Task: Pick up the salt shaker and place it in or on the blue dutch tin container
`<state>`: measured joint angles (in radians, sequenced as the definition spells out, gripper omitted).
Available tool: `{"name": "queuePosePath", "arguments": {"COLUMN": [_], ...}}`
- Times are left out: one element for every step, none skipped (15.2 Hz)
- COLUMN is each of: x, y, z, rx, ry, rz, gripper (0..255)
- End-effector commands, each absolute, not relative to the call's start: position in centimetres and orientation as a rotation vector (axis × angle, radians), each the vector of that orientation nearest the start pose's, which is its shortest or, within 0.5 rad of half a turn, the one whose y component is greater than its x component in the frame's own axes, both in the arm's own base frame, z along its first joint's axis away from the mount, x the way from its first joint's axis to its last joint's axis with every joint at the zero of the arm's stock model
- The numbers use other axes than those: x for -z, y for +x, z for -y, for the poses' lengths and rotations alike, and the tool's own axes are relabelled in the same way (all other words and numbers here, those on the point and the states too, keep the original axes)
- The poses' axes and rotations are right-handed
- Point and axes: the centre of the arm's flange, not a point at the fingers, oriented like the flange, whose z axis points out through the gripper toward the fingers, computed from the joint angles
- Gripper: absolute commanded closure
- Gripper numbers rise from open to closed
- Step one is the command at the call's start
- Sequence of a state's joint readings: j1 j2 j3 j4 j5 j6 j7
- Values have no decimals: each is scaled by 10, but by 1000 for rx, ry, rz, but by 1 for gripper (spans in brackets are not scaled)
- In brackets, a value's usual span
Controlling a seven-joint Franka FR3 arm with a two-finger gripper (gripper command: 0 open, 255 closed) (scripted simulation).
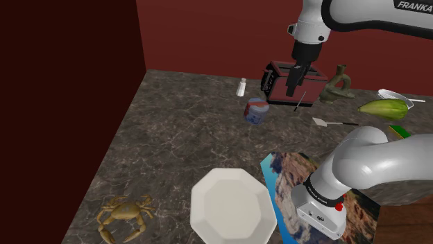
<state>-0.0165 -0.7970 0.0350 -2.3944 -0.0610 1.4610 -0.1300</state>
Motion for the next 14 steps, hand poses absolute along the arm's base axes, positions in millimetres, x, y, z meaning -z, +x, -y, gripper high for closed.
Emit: {"name": "queuePosePath", "arguments": {"x": [-567, -563, -558, -553, -548, -543, -538, -533, -529, -524, -519, -514, -509, -504], "y": [290, 300, 309, 318, 328, 337, 347, 356, 365, 375, 384, 394, 403, 413], "z": [-1, 7, 15, 23, 30, 38, 46, 54, 62, 70, 77, 85, 93, 101], "rx": [-228, -221, -213, -206, -199, -192, -185, -177, -170, -163, -156, -149, -142, -135], "ry": [-3204, -3199, -3195, -3191, -3186, -3182, -3177, -3173, -3168, -3164, -3159, -3155, -3150, -3146], "rz": [214, 212, 210, 208, 206, 204, 201, 199, 197, 195, 193, 191, 189, 187], "gripper": [0, 0, 0, 0, 0, 0, 0, 0, 0, 0, 0, 0, 0, 0]}}
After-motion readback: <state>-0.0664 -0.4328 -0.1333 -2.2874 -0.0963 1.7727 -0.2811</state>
